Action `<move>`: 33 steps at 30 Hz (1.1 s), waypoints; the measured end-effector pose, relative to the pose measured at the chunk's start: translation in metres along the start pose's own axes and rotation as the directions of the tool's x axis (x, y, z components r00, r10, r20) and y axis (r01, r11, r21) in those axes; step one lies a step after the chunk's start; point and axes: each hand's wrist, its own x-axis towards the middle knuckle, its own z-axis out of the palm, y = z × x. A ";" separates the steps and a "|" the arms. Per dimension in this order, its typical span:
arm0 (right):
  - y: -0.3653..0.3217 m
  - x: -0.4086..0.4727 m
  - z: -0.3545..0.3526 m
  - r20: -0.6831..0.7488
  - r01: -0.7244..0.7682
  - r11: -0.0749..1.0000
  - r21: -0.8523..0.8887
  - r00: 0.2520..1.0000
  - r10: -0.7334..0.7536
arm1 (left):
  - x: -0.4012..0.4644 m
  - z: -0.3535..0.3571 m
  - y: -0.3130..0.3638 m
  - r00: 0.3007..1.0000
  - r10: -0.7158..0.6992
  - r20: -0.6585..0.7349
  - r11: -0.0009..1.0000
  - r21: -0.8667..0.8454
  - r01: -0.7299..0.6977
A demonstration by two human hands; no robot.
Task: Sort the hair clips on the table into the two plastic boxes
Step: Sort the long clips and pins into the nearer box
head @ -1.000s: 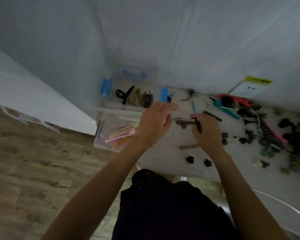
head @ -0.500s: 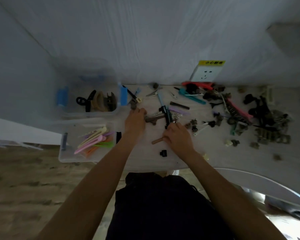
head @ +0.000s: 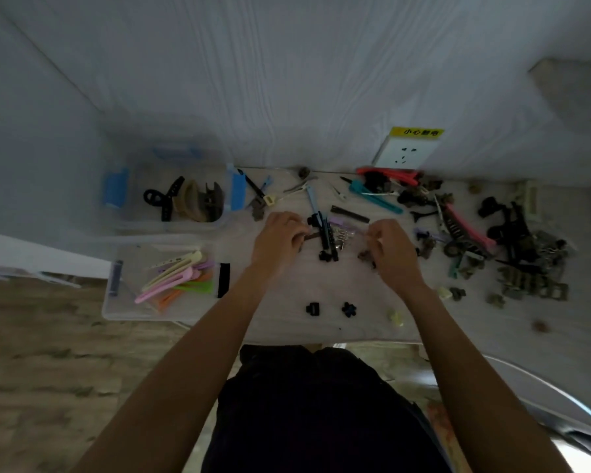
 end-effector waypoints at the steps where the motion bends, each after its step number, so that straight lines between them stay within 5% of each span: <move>1: 0.000 0.008 -0.002 -0.021 -0.017 1.000 -0.018 1.000 0.016 | 0.001 0.001 -0.002 1.000 -0.017 0.017 1.000 0.010 0.017; 9: -0.016 0.050 0.019 0.107 0.087 0.926 -0.367 0.993 -0.050 | 0.005 0.002 -0.004 0.977 -0.191 0.094 0.980 0.073 0.184; 16: -0.017 0.062 0.015 0.197 0.102 0.947 -0.305 0.979 -0.042 | 0.015 0.004 0.010 0.971 -0.206 0.120 0.968 0.172 0.184; 26: -0.025 0.071 0.019 0.284 0.138 0.896 -0.422 0.959 -0.014 | 0.027 -0.007 -0.005 0.951 -0.214 0.222 0.975 -0.013 0.223; 33: -0.018 0.062 0.019 0.228 0.116 0.913 -0.392 0.973 -0.026 | 0.025 -0.012 -0.013 0.979 -0.146 0.141 0.989 0.008 0.146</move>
